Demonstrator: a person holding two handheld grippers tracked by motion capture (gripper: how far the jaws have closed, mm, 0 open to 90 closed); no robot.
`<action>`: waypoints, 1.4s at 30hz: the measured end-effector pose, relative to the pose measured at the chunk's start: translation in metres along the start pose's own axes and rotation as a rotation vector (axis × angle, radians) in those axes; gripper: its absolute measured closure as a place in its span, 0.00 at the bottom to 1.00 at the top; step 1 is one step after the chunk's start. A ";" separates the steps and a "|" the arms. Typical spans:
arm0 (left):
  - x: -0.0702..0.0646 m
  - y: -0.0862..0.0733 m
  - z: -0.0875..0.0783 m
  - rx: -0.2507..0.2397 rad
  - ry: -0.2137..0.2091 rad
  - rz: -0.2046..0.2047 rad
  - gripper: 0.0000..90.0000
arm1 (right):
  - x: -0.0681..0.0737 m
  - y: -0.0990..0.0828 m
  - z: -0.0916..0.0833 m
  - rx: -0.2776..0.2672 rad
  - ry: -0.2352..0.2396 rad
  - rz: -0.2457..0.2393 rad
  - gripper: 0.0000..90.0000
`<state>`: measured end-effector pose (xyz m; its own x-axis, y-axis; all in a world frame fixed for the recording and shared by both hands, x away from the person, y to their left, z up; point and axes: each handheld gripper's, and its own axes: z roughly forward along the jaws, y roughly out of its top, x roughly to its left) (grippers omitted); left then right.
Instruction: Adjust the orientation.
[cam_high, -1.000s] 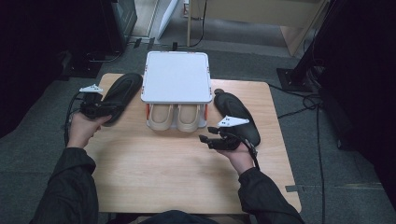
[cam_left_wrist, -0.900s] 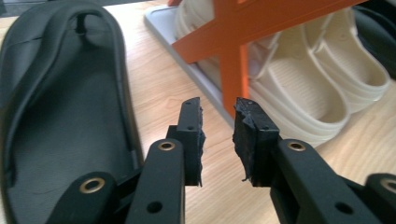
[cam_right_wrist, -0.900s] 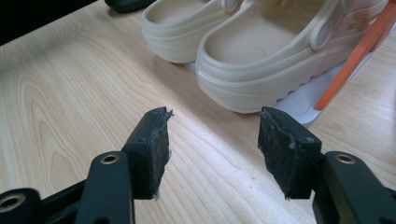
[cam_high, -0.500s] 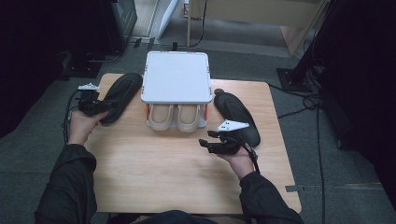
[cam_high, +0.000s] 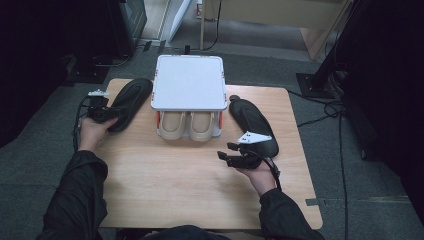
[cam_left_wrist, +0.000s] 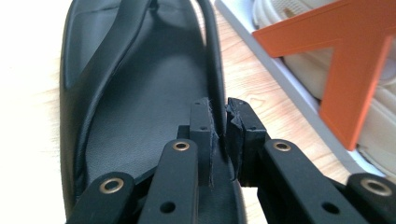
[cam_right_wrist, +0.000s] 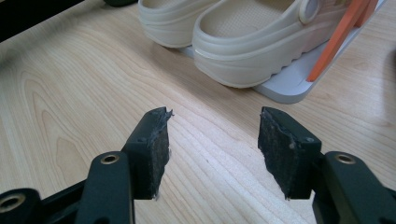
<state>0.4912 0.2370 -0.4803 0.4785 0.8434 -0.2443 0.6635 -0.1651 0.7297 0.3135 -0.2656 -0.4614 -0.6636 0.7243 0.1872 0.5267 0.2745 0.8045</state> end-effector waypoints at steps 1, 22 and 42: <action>0.001 -0.001 0.001 0.007 0.005 -0.006 0.90 | 0.000 0.000 0.000 0.000 0.001 0.003 0.48; -0.006 -0.008 0.009 0.064 -0.012 -0.058 0.91 | 0.000 -0.001 0.001 0.000 -0.002 0.000 0.48; -0.039 -0.014 0.012 0.099 -0.065 0.006 0.92 | 0.003 0.004 0.008 0.006 0.026 -0.011 0.48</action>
<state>0.4695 0.2005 -0.4887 0.5168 0.8079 -0.2833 0.7125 -0.2224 0.6655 0.3175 -0.2575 -0.4623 -0.6830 0.7044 0.1932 0.5226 0.2865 0.8030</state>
